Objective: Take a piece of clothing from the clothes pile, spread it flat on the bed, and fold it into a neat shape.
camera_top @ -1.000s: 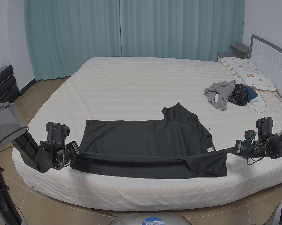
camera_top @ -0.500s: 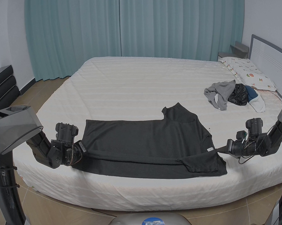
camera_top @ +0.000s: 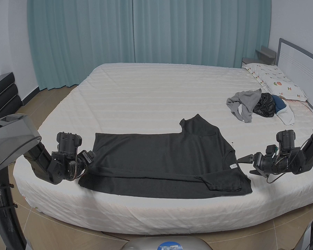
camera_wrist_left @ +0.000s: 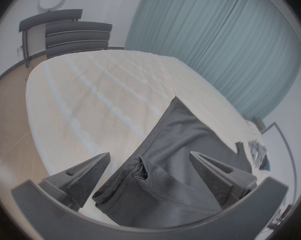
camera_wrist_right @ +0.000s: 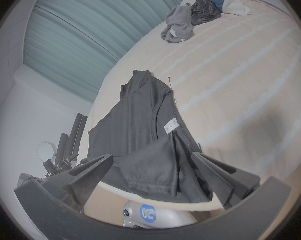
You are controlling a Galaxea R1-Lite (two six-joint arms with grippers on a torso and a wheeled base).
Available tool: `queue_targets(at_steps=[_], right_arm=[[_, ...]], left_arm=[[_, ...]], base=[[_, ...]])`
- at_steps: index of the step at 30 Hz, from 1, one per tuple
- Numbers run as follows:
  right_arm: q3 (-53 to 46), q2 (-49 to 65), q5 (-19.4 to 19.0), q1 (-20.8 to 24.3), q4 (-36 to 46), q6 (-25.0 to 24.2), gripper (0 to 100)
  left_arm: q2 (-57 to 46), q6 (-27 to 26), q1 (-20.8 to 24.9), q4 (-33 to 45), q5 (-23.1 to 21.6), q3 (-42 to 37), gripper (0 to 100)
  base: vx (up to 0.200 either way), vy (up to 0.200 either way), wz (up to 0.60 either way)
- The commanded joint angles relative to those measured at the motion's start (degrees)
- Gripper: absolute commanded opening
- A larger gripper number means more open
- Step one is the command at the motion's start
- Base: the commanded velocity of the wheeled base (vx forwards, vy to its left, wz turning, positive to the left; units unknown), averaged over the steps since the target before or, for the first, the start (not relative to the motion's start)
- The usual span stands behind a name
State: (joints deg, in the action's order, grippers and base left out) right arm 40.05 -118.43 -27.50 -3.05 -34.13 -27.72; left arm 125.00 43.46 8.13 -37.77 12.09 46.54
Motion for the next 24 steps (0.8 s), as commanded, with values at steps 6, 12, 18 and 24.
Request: queue_targets(at_steps=[6, 12, 18, 24], right_arm=[[-7.2, 4.9, -4.4, -1.3, -4.5, -4.6, 100], [-11.7, 1.4, -6.1, -1.5, -14.4, -6.3, 100], [-12.4, 0.0, -6.2, -1.7, -16.8, -6.6, 100], [-12.4, -0.3, -6.2, -1.7, -16.8, -6.6, 100]], left_arm=[[-7.7, 4.9, -1.5, -2.0, -2.7, -6.0, 100], [-7.1, 5.0, -1.9, -1.5, -3.9, -6.2, 100], [-7.3, 5.7, -2.5, -1.3, -9.8, -6.9, 100], [-7.1, 9.1, -2.3, -1.3, -10.1, -6.1, 100]], base=[[0.067, 0.0, 0.0], [0.133, 0.0, 0.0], [0.0, 0.0, 0.0], [0.0, -0.067, 0.0]])
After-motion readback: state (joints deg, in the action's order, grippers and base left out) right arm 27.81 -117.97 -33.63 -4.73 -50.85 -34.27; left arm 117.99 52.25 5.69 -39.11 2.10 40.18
